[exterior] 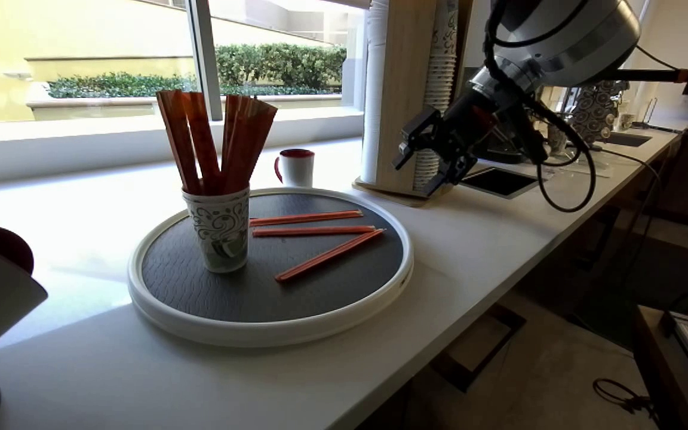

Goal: Remove one straw from the cup and put it on the tray.

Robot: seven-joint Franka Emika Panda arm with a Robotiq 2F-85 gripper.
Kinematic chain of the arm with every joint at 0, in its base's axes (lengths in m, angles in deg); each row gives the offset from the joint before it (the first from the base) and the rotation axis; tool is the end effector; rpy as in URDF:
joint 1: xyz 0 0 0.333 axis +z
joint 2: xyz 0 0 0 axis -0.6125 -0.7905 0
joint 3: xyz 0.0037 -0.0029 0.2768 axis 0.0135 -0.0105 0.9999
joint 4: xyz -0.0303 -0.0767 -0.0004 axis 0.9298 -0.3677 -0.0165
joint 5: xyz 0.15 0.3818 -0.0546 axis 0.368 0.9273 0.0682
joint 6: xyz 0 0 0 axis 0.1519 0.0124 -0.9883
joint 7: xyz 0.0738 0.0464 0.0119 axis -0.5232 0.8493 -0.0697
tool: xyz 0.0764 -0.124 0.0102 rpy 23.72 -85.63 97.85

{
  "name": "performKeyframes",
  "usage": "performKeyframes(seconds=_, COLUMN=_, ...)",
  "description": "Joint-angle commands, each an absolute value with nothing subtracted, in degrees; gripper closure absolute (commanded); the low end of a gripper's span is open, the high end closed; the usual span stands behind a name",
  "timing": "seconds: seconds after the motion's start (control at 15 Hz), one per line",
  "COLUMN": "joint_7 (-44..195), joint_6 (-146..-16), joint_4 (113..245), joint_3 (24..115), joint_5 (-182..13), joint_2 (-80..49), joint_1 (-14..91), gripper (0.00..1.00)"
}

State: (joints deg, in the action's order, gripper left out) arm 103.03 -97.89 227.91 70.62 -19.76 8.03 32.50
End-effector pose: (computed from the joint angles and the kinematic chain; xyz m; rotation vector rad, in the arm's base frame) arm 0.5125 -0.0830 0.2758 -2.4133 0.8141 -0.5551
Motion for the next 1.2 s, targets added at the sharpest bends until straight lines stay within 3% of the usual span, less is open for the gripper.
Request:
performKeyframes(seconds=0.0, joint_7=91.5, joint_6=-96.81, joint_4=232.26, joint_3=79.9, joint_5=-35.5, joint_2=12.57, joint_1=22.6, gripper=0.0)
performKeyframes(seconds=0.33, joint_7=79.82, joint_6=-80.93, joint_4=228.89, joint_3=90.38, joint_5=-58.75, joint_2=22.39, joint_1=8.2, gripper=0.0)
performKeyframes(seconds=0.4, joint_7=79.04, joint_6=-76.48, joint_4=226.55, joint_3=88.95, joint_5=-62.0, joint_2=24.05, joint_1=9.03, gripper=0.0)
performKeyframes(seconds=0.47, joint_7=77.0, joint_6=-73.49, joint_4=224.75, joint_3=80.94, joint_5=-67.26, joint_2=25.24, joint_1=16.89, gripper=0.0)
performKeyframes(seconds=0.87, joint_7=75.36, joint_6=-53.53, joint_4=209.01, joint_3=73.79, joint_5=-76.44, joint_2=33.96, joint_1=24.09, gripper=0.0)
performKeyframes(seconds=1.13, joint_7=76.23, joint_6=-53.46, joint_4=205.54, joint_3=71.26, joint_5=-75.66, joint_2=35.93, joint_1=27.13, gripper=0.0)
